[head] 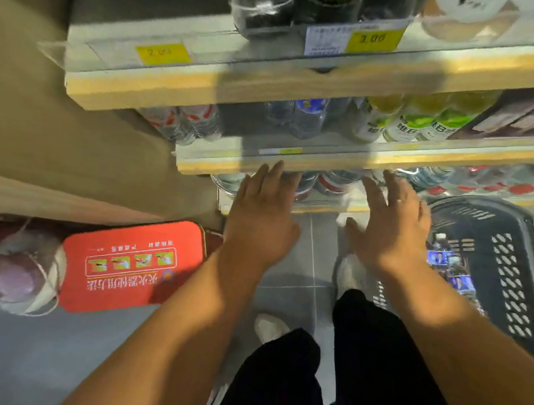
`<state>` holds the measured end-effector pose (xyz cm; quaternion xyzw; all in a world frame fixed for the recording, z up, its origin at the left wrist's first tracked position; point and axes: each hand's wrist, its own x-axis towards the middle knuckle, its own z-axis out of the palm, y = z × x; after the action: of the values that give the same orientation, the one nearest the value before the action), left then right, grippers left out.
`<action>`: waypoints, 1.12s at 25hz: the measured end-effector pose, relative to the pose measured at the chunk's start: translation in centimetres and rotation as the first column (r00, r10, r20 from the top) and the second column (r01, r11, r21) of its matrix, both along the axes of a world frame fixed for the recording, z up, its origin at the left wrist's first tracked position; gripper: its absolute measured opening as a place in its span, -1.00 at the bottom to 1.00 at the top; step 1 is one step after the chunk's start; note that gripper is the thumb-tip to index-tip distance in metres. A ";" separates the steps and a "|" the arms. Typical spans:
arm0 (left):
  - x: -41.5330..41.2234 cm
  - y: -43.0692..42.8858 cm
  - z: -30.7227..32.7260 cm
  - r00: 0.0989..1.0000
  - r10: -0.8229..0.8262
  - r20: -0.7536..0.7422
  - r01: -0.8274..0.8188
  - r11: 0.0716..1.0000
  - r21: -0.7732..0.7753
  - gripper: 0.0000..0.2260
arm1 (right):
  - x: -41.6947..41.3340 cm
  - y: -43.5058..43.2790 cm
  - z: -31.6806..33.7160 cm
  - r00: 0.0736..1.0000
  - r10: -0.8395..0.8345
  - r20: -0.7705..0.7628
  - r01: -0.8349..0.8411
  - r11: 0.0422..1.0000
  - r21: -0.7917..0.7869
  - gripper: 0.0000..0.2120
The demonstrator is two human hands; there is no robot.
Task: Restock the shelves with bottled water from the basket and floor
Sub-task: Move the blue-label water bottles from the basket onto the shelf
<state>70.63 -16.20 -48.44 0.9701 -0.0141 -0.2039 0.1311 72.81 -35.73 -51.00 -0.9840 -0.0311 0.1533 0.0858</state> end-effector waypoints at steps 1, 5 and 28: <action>-0.3 -1.2 0.4 1.000 -0.019 0.012 0.019 0.999 -0.030 -0.30 | -0.8 -1.1 0.6 1.000 -0.030 -0.002 0.030 0.999 0.010 -0.32; -0.3 -6.5 1.4 0.990 -0.137 -0.033 0.133 0.987 -0.089 -0.27 | -3.8 -6.1 1.6 0.986 -0.150 0.079 0.142 0.985 0.094 -0.36; 7.9 -41.8 -21.5 0.637 -0.711 -0.299 0.698 0.696 -0.169 -0.33 | -8.1 -33.2 -19.3 0.479 -0.827 -0.295 0.862 0.506 -0.018 -0.33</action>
<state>78.54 -57.98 -69.95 0.8341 -0.3716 -0.4034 0.0597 64.68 -68.89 -70.33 -0.8326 0.4594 0.2190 0.2186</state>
